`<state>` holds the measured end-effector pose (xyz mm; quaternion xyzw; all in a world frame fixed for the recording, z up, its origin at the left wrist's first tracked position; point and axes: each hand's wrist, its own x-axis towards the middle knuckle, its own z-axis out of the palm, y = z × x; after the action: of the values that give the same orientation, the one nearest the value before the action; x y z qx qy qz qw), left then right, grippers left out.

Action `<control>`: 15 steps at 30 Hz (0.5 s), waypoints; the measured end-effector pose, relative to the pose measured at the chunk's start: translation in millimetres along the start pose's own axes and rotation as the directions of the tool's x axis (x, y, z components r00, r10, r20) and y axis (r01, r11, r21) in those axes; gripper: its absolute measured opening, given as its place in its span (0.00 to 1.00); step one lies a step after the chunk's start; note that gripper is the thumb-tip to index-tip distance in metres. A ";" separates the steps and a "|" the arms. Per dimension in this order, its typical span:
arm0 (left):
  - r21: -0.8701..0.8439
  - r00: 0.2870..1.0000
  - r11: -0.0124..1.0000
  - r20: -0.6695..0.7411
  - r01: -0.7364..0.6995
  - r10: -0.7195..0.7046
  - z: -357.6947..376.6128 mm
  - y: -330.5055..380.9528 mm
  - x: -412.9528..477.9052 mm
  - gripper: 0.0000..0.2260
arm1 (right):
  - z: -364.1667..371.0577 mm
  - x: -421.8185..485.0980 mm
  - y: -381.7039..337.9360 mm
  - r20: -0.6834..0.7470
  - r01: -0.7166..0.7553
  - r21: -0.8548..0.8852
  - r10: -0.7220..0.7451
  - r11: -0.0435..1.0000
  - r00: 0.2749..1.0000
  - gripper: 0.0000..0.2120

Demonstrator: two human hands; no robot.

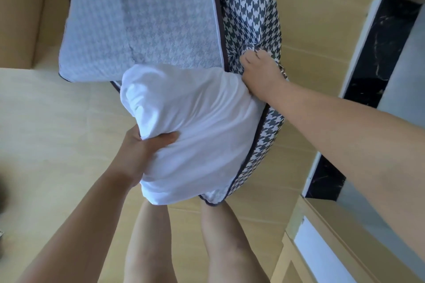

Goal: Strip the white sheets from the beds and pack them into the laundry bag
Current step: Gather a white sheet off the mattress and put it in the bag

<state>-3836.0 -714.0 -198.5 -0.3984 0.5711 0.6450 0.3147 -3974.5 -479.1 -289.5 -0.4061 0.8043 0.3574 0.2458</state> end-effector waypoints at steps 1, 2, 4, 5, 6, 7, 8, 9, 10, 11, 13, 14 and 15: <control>0.000 1.000 1.000 0.003 -0.001 0.001 -0.9 0.3 -2.0 0.24 | -1.0 1.2 -0.6 0.017 0.003 0.053 -0.004 0.999 1.000 0.12; 0.003 1.000 1.000 0.005 -0.002 0.002 -2.2 0.9 -4.8 0.25 | -4.0 1.4 -0.1 0.037 -0.026 0.170 0.020 0.985 0.999 0.12; 0.024 1.000 1.000 0.008 -0.001 0.001 -5.2 2.7 -13.0 0.27 | -10.1 -2.4 3.4 0.049 -0.142 0.458 0.135 0.877 0.990 0.13; 0.034 1.000 0.999 0.009 -0.002 0.001 -6.7 3.8 -17.9 0.28 | -14.5 -4.6 7.1 0.036 -0.196 0.588 0.216 0.785 0.976 0.15; 0.041 1.000 0.999 0.010 -0.002 0.002 -7.5 5.1 -23.5 0.28 | -21.8 -7.6 11.5 0.031 -0.227 0.703 0.289 0.674 0.957 0.17; 0.048 1.000 0.999 0.011 -0.002 0.001 -7.4 7.4 -29.5 0.28 | -30.4 -10.7 16.8 0.037 -0.238 0.814 0.361 0.530 0.932 0.16; 0.056 1.000 0.998 0.011 -0.001 0.000 -6.8 10.3 -35.6 0.27 | -40.8 -13.4 22.3 0.055 -0.226 0.910 0.438 0.349 0.897 0.13; 0.065 1.000 0.998 0.013 -0.001 0.000 -6.0 14.2 -42.0 0.28 | -52.7 -16.2 28.0 0.093 -0.190 0.972 0.524 0.135 0.847 0.09; 0.073 1.000 0.997 0.016 -0.003 0.002 -5.1 19.2 -48.8 0.28 | -62.6 -18.9 34.0 0.166 -0.140 0.986 0.614 -0.092 0.771 0.09; 0.076 1.000 0.997 0.021 -0.009 0.008 -3.7 25.1 -55.9 0.28 | -69.4 -24.2 40.9 0.280 -0.080 0.948 0.689 -0.308 0.669 0.10; 0.076 0.999 0.996 0.036 -0.037 0.034 -2.4 36.2 -68.2 0.28 | -75.0 -46.9 57.0 0.505 0.096 0.795 0.741 -0.599 0.442 0.14; 0.079 0.998 0.996 0.041 -0.053 0.050 -2.4 41.5 -74.6 0.28 | -75.5 -63.5 63.6 0.542 0.155 0.761 0.749 -0.629 0.381 0.15; 0.078 0.997 0.995 0.043 -0.068 0.065 -2.4 47.1 -81.3 0.28 | -74.8 -81.2 68.7 0.522 0.149 0.780 0.763 -0.608 0.382 0.16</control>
<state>-3836.9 -719.4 -104.7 -0.3534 0.6027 0.6398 0.3201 -3994.7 -469.8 -161.4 0.3259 0.8001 -0.5034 -0.0168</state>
